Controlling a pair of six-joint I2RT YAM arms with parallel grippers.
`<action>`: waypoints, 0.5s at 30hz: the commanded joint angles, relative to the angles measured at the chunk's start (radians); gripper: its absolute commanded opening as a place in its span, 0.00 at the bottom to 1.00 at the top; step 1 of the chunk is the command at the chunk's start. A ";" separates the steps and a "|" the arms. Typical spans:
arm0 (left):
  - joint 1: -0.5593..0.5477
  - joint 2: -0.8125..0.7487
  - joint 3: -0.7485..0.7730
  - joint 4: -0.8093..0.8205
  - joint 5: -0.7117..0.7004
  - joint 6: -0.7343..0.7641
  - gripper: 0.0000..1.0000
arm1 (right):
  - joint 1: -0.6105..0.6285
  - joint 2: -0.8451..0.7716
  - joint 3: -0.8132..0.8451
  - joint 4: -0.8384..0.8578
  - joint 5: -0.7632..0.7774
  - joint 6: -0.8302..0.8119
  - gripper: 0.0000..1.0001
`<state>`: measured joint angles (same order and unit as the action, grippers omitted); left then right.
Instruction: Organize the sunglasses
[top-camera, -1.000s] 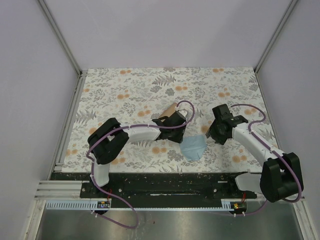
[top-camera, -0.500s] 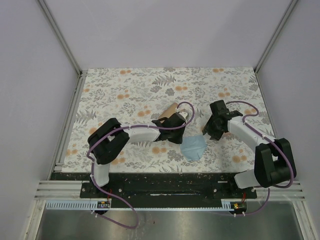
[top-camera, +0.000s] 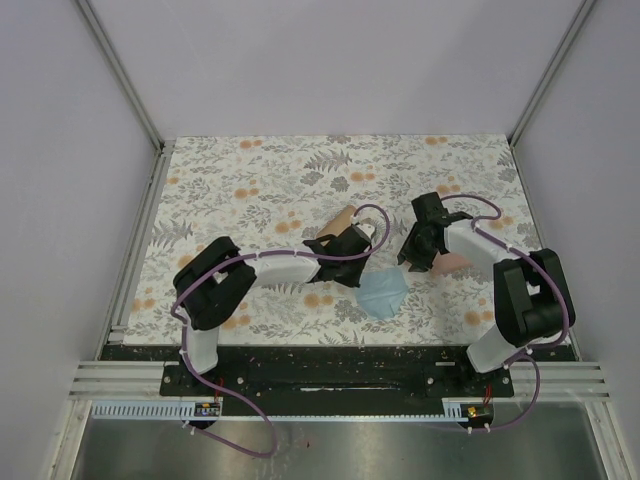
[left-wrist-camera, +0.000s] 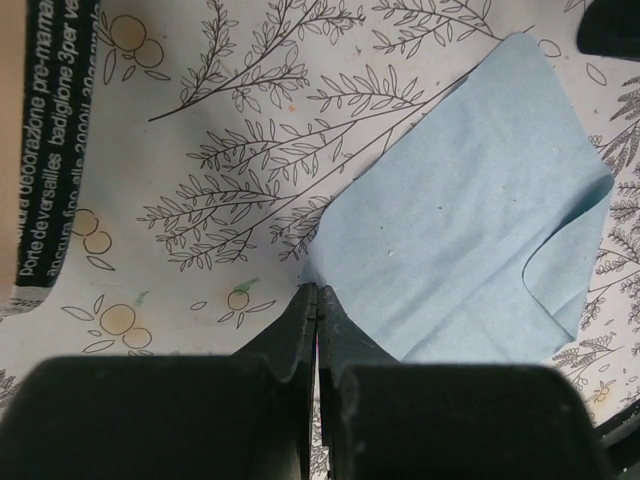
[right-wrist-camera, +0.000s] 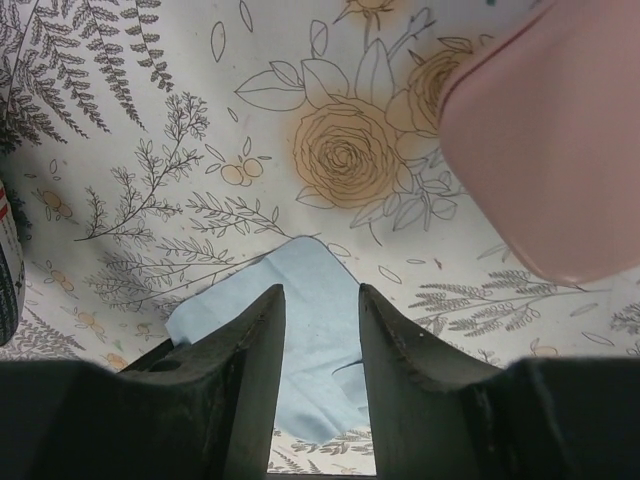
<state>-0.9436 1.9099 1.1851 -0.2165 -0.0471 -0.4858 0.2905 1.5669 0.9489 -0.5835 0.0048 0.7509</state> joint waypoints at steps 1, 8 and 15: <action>0.003 -0.074 -0.004 0.022 -0.031 0.035 0.00 | -0.005 0.053 0.044 0.043 -0.061 -0.041 0.43; 0.002 -0.100 -0.028 0.063 0.019 0.056 0.00 | -0.005 0.108 0.057 0.051 -0.065 -0.048 0.45; 0.002 -0.107 -0.045 0.088 0.043 0.067 0.00 | -0.005 0.154 0.057 0.065 -0.054 -0.039 0.48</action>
<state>-0.9428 1.8481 1.1511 -0.1822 -0.0257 -0.4404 0.2897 1.6871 0.9745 -0.5423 -0.0490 0.7185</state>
